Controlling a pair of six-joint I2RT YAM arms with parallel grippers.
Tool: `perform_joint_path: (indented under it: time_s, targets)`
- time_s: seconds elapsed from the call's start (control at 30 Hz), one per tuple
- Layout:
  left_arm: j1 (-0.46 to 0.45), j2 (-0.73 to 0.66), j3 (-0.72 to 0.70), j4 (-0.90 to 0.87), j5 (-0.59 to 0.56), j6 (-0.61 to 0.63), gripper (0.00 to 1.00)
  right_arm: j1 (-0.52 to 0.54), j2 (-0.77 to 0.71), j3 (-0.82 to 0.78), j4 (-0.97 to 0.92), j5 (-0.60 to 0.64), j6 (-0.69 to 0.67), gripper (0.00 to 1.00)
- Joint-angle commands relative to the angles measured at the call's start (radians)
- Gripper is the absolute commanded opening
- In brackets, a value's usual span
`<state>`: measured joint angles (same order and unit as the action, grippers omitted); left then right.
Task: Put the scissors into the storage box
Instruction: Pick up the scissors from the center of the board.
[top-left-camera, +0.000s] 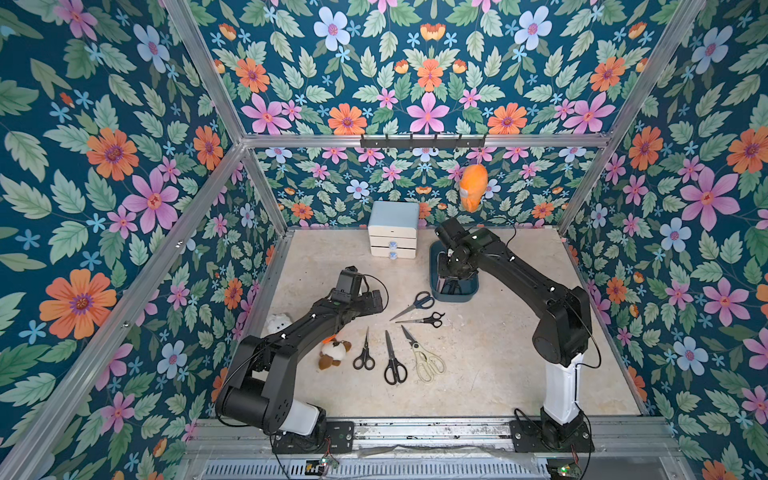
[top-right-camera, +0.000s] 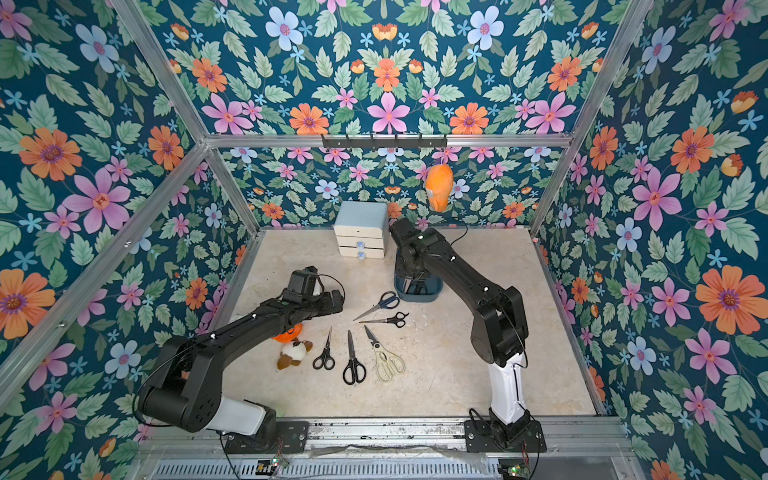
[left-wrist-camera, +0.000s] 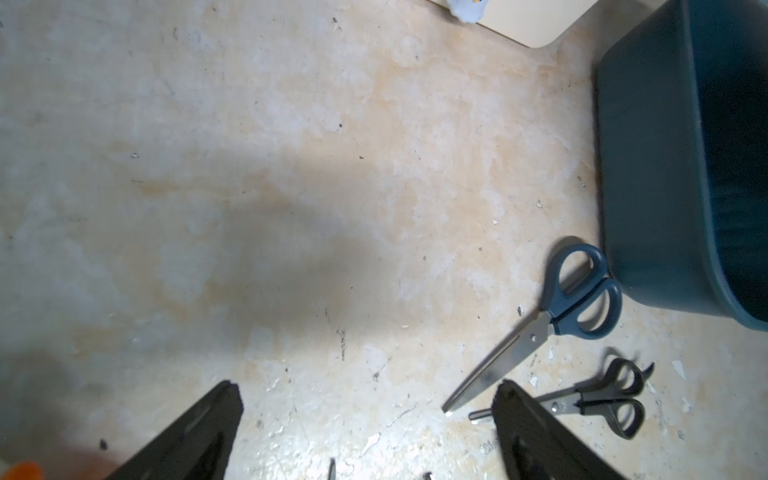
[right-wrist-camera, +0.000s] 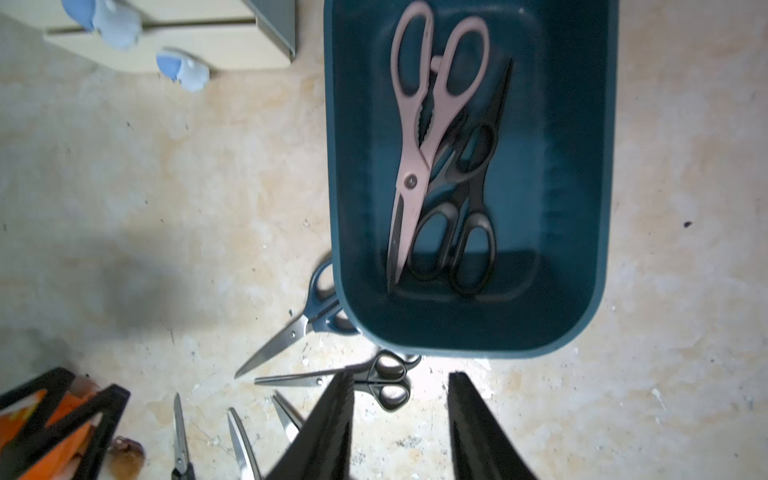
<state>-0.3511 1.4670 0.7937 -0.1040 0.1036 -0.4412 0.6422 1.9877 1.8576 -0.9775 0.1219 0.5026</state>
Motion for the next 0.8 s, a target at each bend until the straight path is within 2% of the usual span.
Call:
perform_joint_path:
  time_s: [0.0,0.2,0.33,0.53,0.77]
  targets:
    - [0.003,0.003,0.009,0.018,0.009,0.009,0.99,0.038,-0.027,-0.075,0.011,-0.007,-0.019,0.41]
    - [0.006,0.012,0.019,0.012,0.010,0.006,0.99,0.104,-0.026,-0.185,0.042,-0.023,-0.075,0.38]
    - [0.006,0.008,0.025,0.007,0.002,-0.003,0.99,0.106,-0.020,-0.239,0.082,-0.024,-0.038,0.33]
    - [0.006,-0.009,0.021,0.004,-0.017,-0.020,0.99,0.107,-0.006,-0.295,0.141,0.009,0.134,0.22]
    - [0.006,-0.026,0.008,0.000,-0.023,-0.026,0.99,0.109,-0.004,-0.367,0.198,-0.016,0.379,0.20]
